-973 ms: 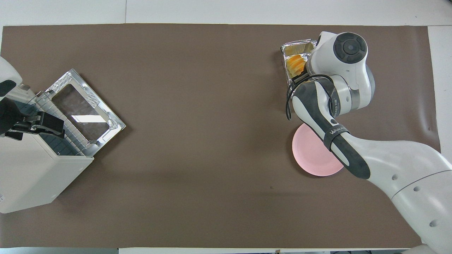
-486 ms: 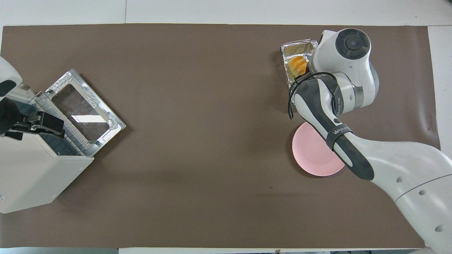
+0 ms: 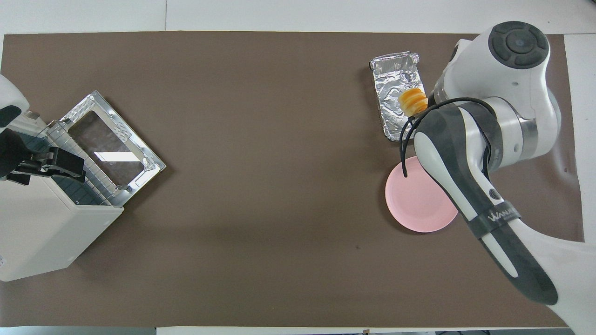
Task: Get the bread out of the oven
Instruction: 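Lower the bread onto the pink plate and open the right gripper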
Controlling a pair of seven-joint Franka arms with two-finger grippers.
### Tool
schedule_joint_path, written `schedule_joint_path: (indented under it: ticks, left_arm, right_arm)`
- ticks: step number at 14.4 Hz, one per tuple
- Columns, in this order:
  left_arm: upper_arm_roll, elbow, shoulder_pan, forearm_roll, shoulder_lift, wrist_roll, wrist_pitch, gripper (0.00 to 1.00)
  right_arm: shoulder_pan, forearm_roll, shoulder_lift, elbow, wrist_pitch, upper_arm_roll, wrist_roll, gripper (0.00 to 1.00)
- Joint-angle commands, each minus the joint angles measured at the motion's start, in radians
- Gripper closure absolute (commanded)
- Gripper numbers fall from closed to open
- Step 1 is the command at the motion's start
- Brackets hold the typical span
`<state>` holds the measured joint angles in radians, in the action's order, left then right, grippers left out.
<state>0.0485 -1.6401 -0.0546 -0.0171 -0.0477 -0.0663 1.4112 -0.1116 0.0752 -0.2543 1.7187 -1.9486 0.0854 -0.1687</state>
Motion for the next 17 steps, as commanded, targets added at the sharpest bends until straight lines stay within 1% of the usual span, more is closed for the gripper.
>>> schedule_joint_path:
  ticks: [1, 4, 5, 7, 9, 10, 11, 13, 17]
  left_arm:
    - [0.005, -0.001, 0.012, 0.013, -0.012, -0.001, -0.017, 0.0]
    - [0.005, -0.001, 0.012, 0.013, -0.012, -0.001, -0.017, 0.0]
    - [0.005, -0.001, 0.012, 0.013, -0.012, -0.001, -0.018, 0.0]
    - [0.005, -0.001, 0.012, 0.013, -0.012, -0.001, -0.018, 0.0]
    - [0.005, -0.001, 0.012, 0.013, -0.012, -0.001, -0.018, 0.0]
    - [0.005, -0.001, 0.012, 0.013, -0.012, -0.001, -0.018, 0.0]
    - [0.004, -0.001, 0.012, 0.013, -0.012, -0.001, -0.018, 0.0]
    - [0.004, -0.001, 0.012, 0.013, -0.012, -0.001, -0.018, 0.0]
    - [0.004, -0.001, 0.012, 0.013, -0.012, -0.001, -0.017, 0.0]
  right_arm:
    - [0.018, -0.049, 0.243, 0.356, -0.12, 0.007, 0.029, 1.0]
    - [0.027, -0.081, 0.445, 0.66, -0.275, 0.007, 0.031, 1.0]
    - [0.027, -0.101, 0.493, 0.732, -0.309, 0.007, 0.031, 1.0]
    - [0.024, -0.147, 0.552, 0.844, -0.381, 0.007, 0.031, 1.0]
    - [0.018, -0.149, 0.578, 0.953, -0.513, 0.007, 0.02, 1.0]
    - [0.02, -0.149, 0.566, 0.972, -0.568, 0.007, 0.009, 1.0]
    - [0.026, -0.149, 0.529, 0.97, -0.599, 0.007, -0.014, 1.0]
    - [0.018, -0.15, 0.504, 0.969, -0.639, 0.007, -0.008, 1.0]
    - [0.015, -0.149, 0.491, 0.967, -0.639, 0.007, 0.0, 1.0]
